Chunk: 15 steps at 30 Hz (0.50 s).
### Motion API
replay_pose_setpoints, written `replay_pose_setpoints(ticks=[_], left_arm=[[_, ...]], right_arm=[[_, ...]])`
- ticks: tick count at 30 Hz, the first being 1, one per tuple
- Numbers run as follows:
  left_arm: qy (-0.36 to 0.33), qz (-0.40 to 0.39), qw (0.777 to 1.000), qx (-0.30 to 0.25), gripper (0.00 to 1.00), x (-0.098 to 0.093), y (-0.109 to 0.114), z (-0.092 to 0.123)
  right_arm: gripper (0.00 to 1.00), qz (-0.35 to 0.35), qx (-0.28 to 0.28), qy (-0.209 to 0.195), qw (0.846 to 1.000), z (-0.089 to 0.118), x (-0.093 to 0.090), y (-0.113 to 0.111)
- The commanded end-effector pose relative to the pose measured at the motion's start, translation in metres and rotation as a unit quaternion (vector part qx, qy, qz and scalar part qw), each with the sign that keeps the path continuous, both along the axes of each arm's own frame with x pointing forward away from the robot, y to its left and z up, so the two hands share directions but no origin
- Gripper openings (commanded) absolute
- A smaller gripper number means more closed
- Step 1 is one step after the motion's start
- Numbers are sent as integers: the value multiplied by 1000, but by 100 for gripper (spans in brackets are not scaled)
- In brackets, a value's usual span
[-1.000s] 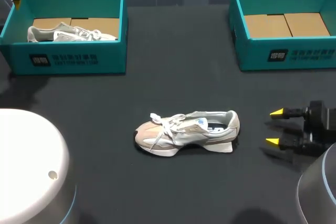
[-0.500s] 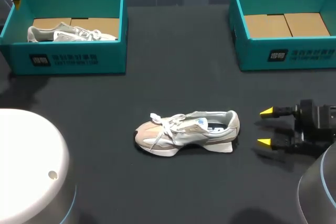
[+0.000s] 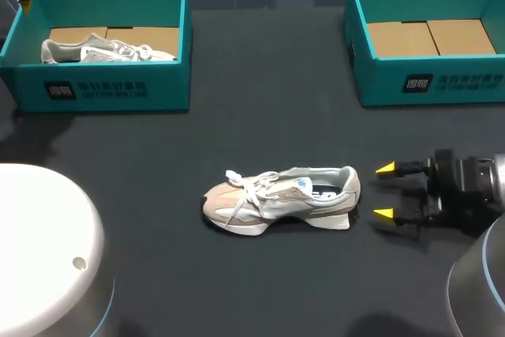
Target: Take the shoe out of the shoebox, open the shoe tongue, remove and reinsert the insole, then place the shoe into the shoebox
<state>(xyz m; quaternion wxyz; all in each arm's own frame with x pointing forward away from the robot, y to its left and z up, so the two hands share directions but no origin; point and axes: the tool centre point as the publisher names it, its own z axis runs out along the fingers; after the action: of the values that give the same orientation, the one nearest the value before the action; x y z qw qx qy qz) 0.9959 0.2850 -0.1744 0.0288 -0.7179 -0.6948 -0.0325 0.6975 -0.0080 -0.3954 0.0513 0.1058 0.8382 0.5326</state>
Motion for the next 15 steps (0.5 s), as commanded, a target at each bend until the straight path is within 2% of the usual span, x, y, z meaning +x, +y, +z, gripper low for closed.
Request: replay_pose_setpoints(ticks=[1, 15], left_arm=[[-1, -1, 1000, 1, 100, 0, 0, 0], [-1, -1, 1000, 1, 100, 0, 0, 0]], right_arm=[[100, 6, -5, 3, 1000, 1, 4, 8], [100, 36, -8, 5, 999, -6, 4, 41]])
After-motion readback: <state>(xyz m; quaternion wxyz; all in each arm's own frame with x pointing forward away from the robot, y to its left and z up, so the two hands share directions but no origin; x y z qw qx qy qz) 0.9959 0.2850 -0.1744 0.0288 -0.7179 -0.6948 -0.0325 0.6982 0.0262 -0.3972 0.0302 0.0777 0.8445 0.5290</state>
